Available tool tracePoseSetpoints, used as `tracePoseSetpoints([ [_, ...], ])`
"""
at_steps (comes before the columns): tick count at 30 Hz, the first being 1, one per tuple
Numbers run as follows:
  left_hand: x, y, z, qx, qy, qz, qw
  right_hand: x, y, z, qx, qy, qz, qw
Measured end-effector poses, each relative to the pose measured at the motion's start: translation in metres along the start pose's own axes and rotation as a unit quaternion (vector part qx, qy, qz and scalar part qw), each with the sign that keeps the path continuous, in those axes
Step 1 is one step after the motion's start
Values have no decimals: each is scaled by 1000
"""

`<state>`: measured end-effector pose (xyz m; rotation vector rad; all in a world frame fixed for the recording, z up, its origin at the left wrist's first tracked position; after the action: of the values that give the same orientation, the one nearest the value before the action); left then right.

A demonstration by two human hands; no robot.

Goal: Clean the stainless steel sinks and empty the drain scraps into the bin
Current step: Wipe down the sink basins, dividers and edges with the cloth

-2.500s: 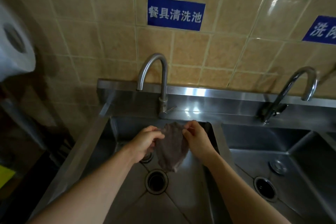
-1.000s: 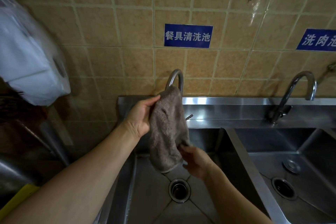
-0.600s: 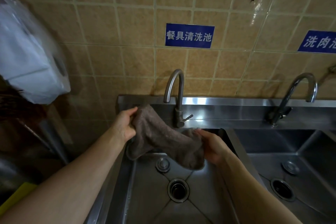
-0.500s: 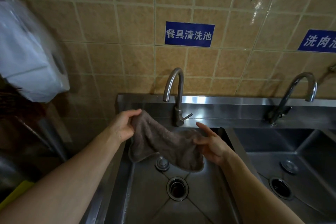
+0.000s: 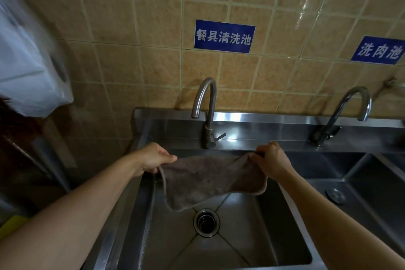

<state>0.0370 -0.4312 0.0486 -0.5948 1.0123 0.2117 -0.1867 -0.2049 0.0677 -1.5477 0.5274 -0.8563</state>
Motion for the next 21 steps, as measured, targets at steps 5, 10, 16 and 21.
tracePoseSetpoints([
  [5,16,24,-11,20,15,-151,988,3,7,-2,50,58,-27,997],
  [10,28,49,-26,-5,7,67,998,38,23,13,122,148,-346,918],
  [16,14,107,-28,118,-121,431,886,97,45,26,252,69,-468,844],
  [21,10,121,-43,162,-116,457,867,84,50,23,257,15,-479,839],
])
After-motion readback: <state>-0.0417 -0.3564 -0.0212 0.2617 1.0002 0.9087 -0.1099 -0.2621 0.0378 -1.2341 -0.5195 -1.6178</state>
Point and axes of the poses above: each hand's wrist, its own z-axis away from the middle knuckle, its own y-axis out of the palm, x = y × z, the point moved 8 cm from there along -z, towards the middle knuckle, and after that the axes turned 10 degrees about z, right-handed, at the moved point
